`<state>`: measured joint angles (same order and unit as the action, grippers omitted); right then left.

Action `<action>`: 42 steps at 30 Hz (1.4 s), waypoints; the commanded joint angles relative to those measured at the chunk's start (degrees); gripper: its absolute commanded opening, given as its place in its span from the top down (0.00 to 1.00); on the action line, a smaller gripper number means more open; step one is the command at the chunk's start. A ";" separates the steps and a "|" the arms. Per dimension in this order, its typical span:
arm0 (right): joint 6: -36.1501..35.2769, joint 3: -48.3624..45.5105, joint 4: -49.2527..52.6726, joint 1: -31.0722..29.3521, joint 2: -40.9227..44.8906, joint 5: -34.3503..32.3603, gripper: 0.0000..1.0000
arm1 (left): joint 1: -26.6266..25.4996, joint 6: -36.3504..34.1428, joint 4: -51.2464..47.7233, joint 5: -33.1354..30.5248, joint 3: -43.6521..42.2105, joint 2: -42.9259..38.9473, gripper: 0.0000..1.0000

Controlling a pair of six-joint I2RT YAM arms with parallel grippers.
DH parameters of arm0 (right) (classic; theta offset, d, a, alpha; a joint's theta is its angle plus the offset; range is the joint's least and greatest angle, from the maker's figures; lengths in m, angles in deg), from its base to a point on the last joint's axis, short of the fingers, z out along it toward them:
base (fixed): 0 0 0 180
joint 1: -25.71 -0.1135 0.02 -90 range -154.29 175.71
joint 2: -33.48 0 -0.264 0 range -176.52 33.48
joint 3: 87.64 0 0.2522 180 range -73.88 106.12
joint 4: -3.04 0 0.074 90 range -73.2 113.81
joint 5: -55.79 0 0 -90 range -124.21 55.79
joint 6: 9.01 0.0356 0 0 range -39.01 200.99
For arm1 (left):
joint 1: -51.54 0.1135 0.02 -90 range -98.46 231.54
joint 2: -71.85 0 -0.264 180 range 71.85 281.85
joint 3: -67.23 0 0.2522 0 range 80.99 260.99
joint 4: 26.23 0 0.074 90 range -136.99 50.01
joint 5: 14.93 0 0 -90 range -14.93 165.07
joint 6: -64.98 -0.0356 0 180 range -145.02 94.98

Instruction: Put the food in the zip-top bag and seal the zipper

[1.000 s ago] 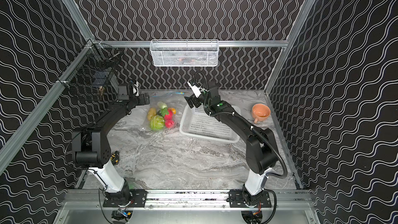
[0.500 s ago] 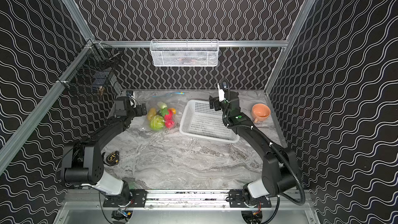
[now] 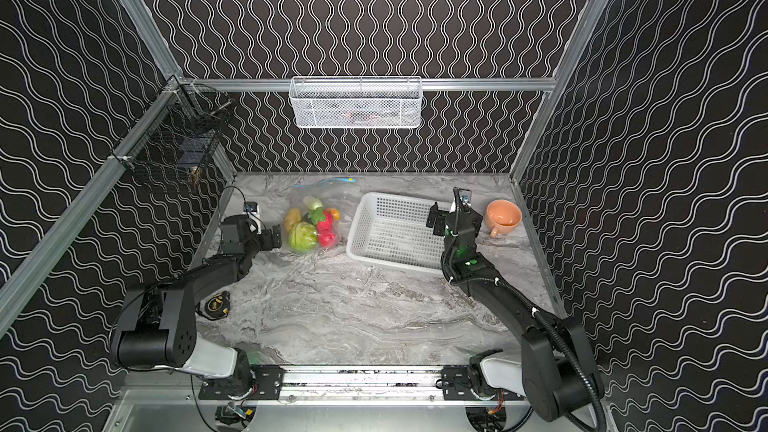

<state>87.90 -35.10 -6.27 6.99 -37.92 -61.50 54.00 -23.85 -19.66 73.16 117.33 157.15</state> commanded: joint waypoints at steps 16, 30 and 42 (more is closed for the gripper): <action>-1.03 -14.93 -20.13 2.77 3.13 -7.81 0.01 | 1.84 2.10 26.79 1.57 -11.73 3.92 0.01; -3.07 -20.37 -27.93 6.78 1.30 -12.66 0.01 | 1.85 1.47 38.31 2.75 -18.29 2.81 0.01; -5.00 -24.84 -39.64 10.73 -5.94 -11.84 0.01 | -1.14 -1.56 43.29 1.93 -17.75 9.42 0.01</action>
<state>83.38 -58.88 -37.80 17.06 -42.72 -73.26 52.93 -24.31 18.94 76.75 98.62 166.11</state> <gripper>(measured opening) 0.990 0.990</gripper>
